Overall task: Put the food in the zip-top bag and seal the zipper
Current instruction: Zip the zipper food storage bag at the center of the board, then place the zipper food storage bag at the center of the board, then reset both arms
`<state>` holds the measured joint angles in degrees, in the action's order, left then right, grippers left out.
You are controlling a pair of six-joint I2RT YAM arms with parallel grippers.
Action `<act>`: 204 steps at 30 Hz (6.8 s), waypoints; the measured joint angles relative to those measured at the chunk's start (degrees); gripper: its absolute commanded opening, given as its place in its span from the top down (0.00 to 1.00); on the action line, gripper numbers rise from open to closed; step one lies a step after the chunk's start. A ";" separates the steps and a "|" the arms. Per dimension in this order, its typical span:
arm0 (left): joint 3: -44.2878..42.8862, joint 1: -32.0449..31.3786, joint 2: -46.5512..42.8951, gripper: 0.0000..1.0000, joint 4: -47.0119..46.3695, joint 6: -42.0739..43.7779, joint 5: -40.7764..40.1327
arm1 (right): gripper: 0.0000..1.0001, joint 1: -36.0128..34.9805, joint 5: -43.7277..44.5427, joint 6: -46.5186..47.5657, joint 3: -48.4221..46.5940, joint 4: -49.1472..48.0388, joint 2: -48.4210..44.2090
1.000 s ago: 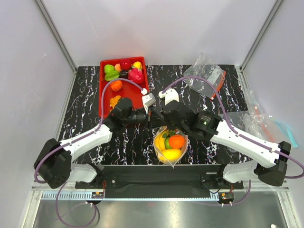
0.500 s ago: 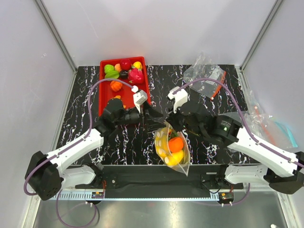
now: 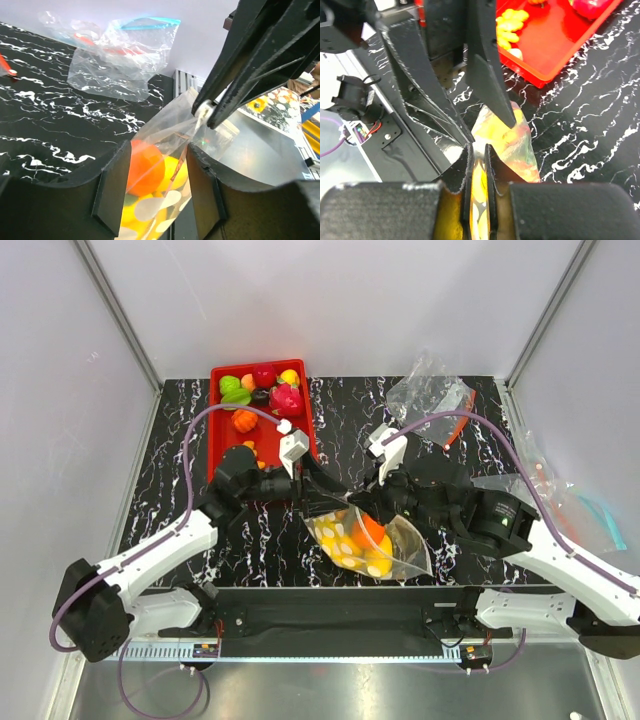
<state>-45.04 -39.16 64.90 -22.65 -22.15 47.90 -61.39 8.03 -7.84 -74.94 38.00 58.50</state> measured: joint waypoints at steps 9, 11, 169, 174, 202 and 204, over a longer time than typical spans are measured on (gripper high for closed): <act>-0.39 -0.61 0.85 0.67 -0.94 -0.46 2.89 | 1.00 0.00 -3.34 0.50 0.79 -0.72 0.09; -0.55 -0.92 0.85 0.96 -1.14 -0.39 3.80 | 1.00 0.00 -3.52 0.57 1.09 -0.85 0.24; 7.91 14.38 -23.56 0.01 34.69 -10.58 -33.29 | 0.22 10.08 21.57 -20.61 -23.50 4.39 42.58; 0.81 14.45 -24.04 0.01 44.63 -7.50 -33.94 | 0.07 10.08 26.67 -21.07 -13.75 2.08 31.30; -2.82 14.49 -40.26 0.01 63.21 8.63 -43.04 | 0.00 10.12 30.21 -18.32 38.47 -4.37 -43.39; -2.69 14.49 -40.26 0.01 63.19 8.63 -43.04 | 0.00 10.12 29.86 -18.32 39.82 -5.16 -44.11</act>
<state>-47.72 -24.67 24.64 40.53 -13.52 4.86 -51.27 37.89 -26.15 -35.11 32.84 14.39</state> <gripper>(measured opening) 0.988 0.994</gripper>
